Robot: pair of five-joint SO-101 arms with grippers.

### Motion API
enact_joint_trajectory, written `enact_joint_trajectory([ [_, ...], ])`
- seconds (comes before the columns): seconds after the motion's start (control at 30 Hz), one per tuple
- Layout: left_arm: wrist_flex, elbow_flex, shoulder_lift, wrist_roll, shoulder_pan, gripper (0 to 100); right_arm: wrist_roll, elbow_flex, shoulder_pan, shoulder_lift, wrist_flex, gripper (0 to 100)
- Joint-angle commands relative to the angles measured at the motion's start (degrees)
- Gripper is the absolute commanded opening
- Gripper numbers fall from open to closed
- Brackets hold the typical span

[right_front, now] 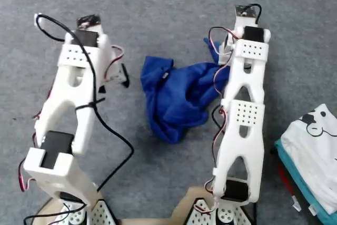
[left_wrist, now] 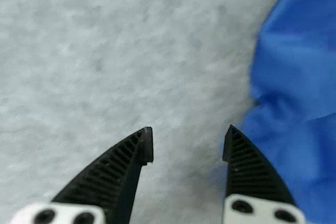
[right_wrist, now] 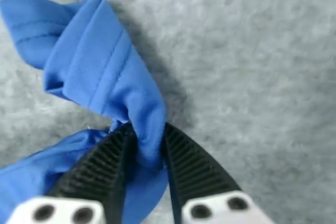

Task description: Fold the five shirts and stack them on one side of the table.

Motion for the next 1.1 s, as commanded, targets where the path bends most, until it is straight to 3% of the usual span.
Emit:
enact_joint_trajectory([
  [0.0,-5.27,-1.41,-2.68,5.80,4.48,23,0.09,-1.98,1.10,-3.03,-2.46,0.5],
  [0.27,-20.84,-0.97,-0.13,8.79,17.32,22,0.09,-2.33,1.89,0.13,-8.44,0.5],
  [0.4,-26.37,-1.41,4.26,8.79,17.85,22,0.09,-4.35,2.42,1.63,-8.35,0.5],
  [0.57,-27.69,-2.20,10.24,8.79,17.67,22,0.00,-5.49,2.42,2.68,-8.44,0.5],
  [0.67,-28.13,-4.13,13.76,8.70,16.09,18,0.00,-5.49,2.42,2.68,-8.62,0.5],
  [0.8,-27.08,-8.62,15.96,9.14,10.73,2,0.00,-5.49,2.33,2.68,-8.53,0.5],
  [1.07,-27.16,-13.10,16.48,8.88,1.76,2,0.00,-6.99,2.24,2.77,-6.51,0.5],
])
